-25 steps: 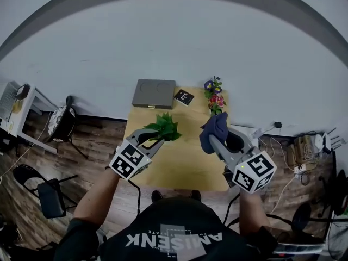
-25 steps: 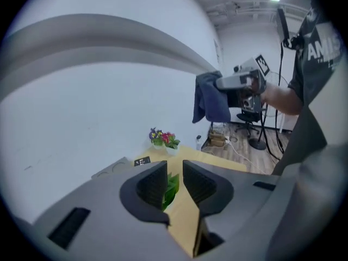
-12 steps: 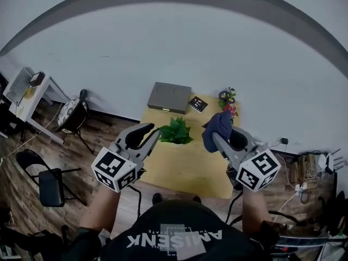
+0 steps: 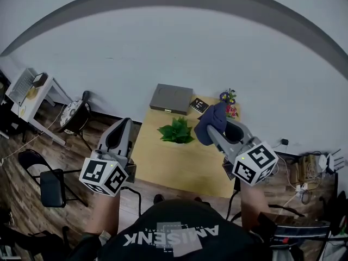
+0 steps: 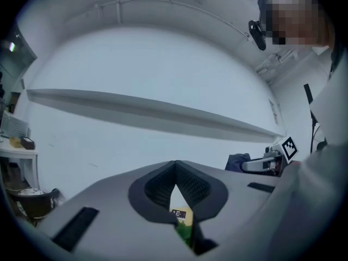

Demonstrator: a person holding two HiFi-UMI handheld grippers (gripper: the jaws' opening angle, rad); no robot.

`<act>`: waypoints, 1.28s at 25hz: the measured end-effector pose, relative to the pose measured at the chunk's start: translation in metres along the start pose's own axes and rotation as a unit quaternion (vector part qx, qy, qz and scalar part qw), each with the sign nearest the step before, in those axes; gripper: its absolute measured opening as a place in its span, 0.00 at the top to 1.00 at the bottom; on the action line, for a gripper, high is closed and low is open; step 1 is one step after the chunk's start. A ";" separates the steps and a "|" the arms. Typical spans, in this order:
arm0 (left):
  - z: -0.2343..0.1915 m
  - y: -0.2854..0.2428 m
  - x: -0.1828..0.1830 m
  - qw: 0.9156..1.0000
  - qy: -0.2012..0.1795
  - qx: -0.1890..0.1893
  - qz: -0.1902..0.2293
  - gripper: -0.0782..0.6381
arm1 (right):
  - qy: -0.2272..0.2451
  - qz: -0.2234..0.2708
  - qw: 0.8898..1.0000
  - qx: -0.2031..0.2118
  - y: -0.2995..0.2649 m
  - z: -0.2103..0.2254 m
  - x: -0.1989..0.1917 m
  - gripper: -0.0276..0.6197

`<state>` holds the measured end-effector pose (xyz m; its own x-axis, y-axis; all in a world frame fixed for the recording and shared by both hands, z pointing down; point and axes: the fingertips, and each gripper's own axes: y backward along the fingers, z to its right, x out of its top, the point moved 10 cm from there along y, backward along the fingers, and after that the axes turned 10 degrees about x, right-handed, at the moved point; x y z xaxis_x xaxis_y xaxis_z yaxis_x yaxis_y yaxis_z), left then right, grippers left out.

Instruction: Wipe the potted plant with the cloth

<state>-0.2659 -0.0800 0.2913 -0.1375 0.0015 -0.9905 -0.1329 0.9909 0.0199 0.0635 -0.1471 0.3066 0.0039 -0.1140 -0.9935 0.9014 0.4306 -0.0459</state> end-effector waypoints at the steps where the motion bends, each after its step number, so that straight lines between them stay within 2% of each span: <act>1: -0.001 0.002 0.001 1.000 0.002 -0.001 -0.004 0.89 | 0.000 0.000 1.000 -0.006 0.000 -0.001 0.000 0.75; 4: -0.003 0.003 0.004 1.000 0.021 -0.001 -0.012 0.89 | 0.005 -0.004 1.000 -0.012 -0.001 -0.002 0.003 0.75; 8: -0.001 0.002 0.009 0.999 -0.028 0.018 -0.019 0.89 | 0.008 -0.008 1.000 -0.022 -0.003 -0.006 0.004 0.75; 10: 0.001 -0.001 0.013 0.998 -0.046 0.014 -0.027 0.89 | 0.008 -0.007 1.000 -0.021 -0.004 -0.006 0.004 0.75; 14: 0.009 -0.006 0.015 0.998 -0.053 0.003 -0.026 0.89 | 0.008 -0.013 1.000 -0.026 -0.003 -0.005 0.003 0.75; 19: 0.016 -0.007 0.011 0.995 -0.091 0.018 -0.037 0.89 | 0.003 -0.012 0.999 -0.037 -0.002 -0.006 0.000 0.75; 24: 0.018 -0.006 0.011 0.997 -0.067 0.014 -0.031 0.89 | -0.003 -0.008 0.999 -0.043 0.003 -0.007 -0.003 0.75; 32: 0.025 -0.006 0.007 0.997 -0.067 0.001 -0.035 0.89 | -0.007 -0.011 0.999 -0.043 0.006 -0.009 -0.005 0.75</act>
